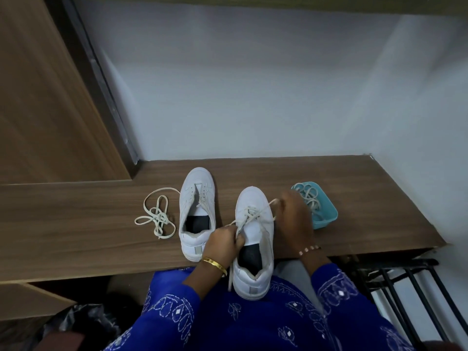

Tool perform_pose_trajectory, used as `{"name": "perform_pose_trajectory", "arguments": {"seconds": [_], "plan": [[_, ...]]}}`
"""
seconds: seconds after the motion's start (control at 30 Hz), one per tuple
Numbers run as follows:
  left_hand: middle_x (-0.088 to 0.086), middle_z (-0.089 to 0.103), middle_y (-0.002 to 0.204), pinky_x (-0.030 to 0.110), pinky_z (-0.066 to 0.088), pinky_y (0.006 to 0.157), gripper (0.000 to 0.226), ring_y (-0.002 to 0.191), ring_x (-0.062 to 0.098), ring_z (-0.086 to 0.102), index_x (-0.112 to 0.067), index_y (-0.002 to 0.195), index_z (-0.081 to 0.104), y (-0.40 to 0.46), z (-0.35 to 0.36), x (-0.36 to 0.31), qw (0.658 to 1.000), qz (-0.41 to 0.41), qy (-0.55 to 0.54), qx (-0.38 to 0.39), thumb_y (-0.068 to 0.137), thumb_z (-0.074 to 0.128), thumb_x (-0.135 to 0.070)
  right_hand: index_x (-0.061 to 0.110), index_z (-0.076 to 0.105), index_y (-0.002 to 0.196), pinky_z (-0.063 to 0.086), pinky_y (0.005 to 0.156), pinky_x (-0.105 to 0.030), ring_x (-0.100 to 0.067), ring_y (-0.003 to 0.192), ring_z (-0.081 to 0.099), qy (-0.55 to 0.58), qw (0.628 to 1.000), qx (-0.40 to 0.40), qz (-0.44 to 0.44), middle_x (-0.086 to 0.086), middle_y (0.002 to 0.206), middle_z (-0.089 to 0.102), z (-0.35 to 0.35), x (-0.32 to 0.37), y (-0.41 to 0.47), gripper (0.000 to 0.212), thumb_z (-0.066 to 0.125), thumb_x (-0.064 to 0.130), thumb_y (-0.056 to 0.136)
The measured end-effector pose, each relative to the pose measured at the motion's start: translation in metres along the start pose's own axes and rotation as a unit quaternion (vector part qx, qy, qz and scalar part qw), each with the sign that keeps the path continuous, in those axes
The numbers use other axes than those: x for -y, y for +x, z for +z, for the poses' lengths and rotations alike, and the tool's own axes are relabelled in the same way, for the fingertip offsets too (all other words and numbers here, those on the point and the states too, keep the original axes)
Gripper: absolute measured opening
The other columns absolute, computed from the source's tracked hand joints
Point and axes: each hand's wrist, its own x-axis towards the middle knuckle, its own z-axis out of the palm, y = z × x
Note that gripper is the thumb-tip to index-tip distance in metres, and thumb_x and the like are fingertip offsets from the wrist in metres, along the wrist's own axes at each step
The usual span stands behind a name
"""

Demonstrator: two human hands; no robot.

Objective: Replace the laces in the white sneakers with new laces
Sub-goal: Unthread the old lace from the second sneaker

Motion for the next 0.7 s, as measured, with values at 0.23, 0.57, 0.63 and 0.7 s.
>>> {"name": "perform_pose_trajectory", "arguments": {"seconds": [0.23,0.57,0.63,0.7], "plan": [[0.019,0.065,0.083,0.025,0.027,0.06,0.023,0.079,0.031,0.059,-0.001,0.08,0.06,-0.002,0.001,0.001,1.0,0.001,0.001,-0.019,0.09,0.05,-0.018,-0.004,0.06,0.095,0.045,0.071,-0.03,-0.03,0.086,0.056,-0.08,0.993,0.024,0.088,-0.02,0.105,0.052,-0.024,-0.019,0.015,0.013,0.058,-0.001,0.082],[0.017,0.066,0.082,0.026,0.031,0.062,0.022,0.079,0.029,0.06,-0.003,0.081,0.061,-0.004,0.001,0.004,1.0,-0.004,-0.015,-0.016,0.09,0.05,-0.02,0.012,0.058,0.054,0.039,0.038,-0.026,-0.023,0.053,0.056,-0.122,0.964,0.172,-0.159,-0.007,0.066,0.055,0.027,0.019,-0.025,0.017,0.075,0.013,0.058],[0.017,0.066,0.082,0.029,0.033,0.063,0.022,0.079,0.03,0.06,-0.002,0.081,0.061,-0.003,0.0,0.003,1.0,-0.003,-0.015,-0.01,0.09,0.05,-0.019,0.007,0.057,0.058,0.041,0.047,-0.032,-0.025,0.057,0.054,-0.045,0.98,0.149,-0.121,-0.01,0.066,0.055,0.021,0.015,-0.018,0.017,0.055,0.015,0.073],[0.018,0.065,0.083,0.029,0.033,0.064,0.023,0.079,0.03,0.059,-0.001,0.081,0.061,-0.003,0.0,0.002,1.0,-0.001,-0.009,-0.007,0.09,0.05,-0.018,0.004,0.055,0.061,0.035,0.055,-0.032,-0.022,0.059,0.047,0.023,0.994,0.086,-0.056,-0.01,0.064,0.053,0.012,0.008,-0.008,0.028,0.043,0.018,0.082]]}}
